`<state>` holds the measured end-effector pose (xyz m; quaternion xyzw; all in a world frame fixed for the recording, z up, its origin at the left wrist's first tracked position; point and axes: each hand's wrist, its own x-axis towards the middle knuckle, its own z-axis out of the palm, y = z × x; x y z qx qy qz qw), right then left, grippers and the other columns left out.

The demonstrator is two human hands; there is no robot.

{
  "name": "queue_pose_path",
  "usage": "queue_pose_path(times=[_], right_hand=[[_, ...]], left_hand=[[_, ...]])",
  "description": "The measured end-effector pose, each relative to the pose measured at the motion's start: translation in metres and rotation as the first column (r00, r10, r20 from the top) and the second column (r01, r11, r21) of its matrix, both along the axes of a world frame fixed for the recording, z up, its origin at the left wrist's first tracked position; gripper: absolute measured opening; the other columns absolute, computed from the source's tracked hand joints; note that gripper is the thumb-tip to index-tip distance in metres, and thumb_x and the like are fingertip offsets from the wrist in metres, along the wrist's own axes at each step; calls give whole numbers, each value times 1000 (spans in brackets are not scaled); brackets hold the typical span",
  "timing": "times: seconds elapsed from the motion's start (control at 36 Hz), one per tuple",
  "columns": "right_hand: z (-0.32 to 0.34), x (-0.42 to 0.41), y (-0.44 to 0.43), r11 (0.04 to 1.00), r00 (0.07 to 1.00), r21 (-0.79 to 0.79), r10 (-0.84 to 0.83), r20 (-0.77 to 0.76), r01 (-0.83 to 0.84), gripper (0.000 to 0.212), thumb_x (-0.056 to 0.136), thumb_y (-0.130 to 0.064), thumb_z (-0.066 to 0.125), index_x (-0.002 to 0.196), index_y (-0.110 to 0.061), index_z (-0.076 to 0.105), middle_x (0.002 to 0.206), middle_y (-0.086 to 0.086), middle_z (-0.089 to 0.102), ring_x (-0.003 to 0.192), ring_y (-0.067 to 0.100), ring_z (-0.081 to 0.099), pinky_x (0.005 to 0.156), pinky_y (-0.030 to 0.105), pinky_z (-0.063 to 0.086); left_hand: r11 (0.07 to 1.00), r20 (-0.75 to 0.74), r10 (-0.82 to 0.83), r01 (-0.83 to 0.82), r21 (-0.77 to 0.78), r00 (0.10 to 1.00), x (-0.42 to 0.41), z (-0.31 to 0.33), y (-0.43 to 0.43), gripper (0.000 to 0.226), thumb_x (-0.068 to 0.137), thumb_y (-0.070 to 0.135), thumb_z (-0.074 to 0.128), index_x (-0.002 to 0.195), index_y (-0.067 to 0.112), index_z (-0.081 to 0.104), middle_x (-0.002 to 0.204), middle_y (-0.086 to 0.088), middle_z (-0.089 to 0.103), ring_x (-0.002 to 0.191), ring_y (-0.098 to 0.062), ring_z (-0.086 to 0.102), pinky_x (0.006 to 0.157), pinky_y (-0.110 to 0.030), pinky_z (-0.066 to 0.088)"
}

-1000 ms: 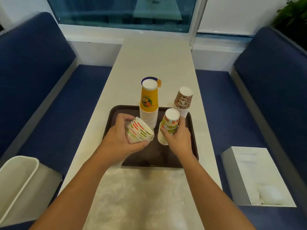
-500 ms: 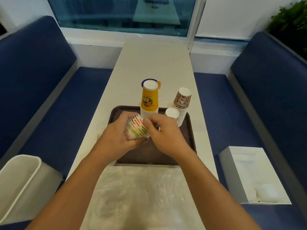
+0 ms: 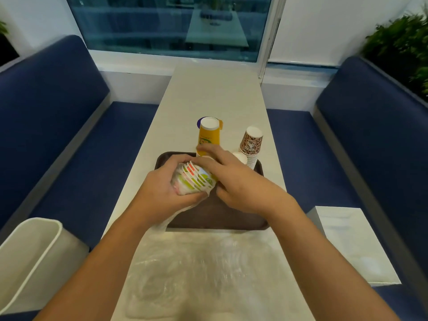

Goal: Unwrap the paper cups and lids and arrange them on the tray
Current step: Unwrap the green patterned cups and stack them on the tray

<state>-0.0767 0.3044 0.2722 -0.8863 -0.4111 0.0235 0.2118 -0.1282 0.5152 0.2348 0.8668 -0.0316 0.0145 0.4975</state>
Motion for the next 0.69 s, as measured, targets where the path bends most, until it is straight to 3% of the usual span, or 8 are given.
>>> queue_pose_path(times=[0.14,0.22,0.31,0.36,0.44,0.5,0.61,0.69], right_hand=[[-3,23,-24,994,979,48,-104,174,97,71,84,-2,75,147,-20,49,148,1,46,121,26,46,104,39,43],[-9,30,-40,919,899,275,-353,260,281,65,84,-18,82,141,-21,52,138,-5,51,118,17,38,103,16,31],[-27,29,-37,668,828,566,-560,-46,483,63,87,-31,82,139,-29,47,130,-19,44,125,6,39,96,2,31],[-47,31,-28,495,756,616,-595,-273,613,66,88,-34,81,141,-34,42,135,-18,47,127,2,48,98,7,40],[-77,31,-17,359,687,614,-566,-456,703,74,88,-35,80,148,-38,37,146,-20,49,131,-1,51,106,20,45],[-97,36,-13,343,654,576,-560,-509,742,76,89,-35,80,150,-43,35,148,-22,48,134,1,50,107,25,43],[-132,45,-9,437,599,410,-598,-532,800,73,88,-34,81,147,-41,39,139,-26,48,126,-1,48,110,36,45],[-144,47,-9,480,555,295,-603,-574,826,77,88,-33,82,150,-38,37,148,-15,49,133,8,50,113,43,44]], left_hand=[[999,-8,26,-25,40,1000,4,-1,0,69,67,56,89,123,57,48,106,35,63,101,7,64,68,-8,54],[995,-24,59,-57,78,998,9,-5,1,74,70,53,89,131,51,47,111,35,57,100,-4,66,70,-9,53],[995,-43,63,-60,82,997,15,-10,-2,80,64,64,83,133,53,45,113,37,55,102,-4,64,72,-9,52],[994,-49,62,-57,91,997,21,-14,-4,80,61,67,79,132,54,45,113,40,53,102,-1,63,70,-5,49],[993,-61,61,-54,108,996,26,-22,-7,79,65,62,83,134,53,46,115,40,52,104,1,62,74,-4,48],[992,-71,62,-53,117,996,31,-28,-9,80,68,57,87,137,52,47,116,40,52,107,0,61,79,-7,49],[992,-88,65,-55,113,994,39,-36,-10,79,70,60,85,138,56,46,119,42,51,112,2,59,86,-12,50],[993,-101,65,-54,106,993,43,-40,-9,87,71,67,81,148,54,42,136,32,54,121,-1,58,101,-32,56]])
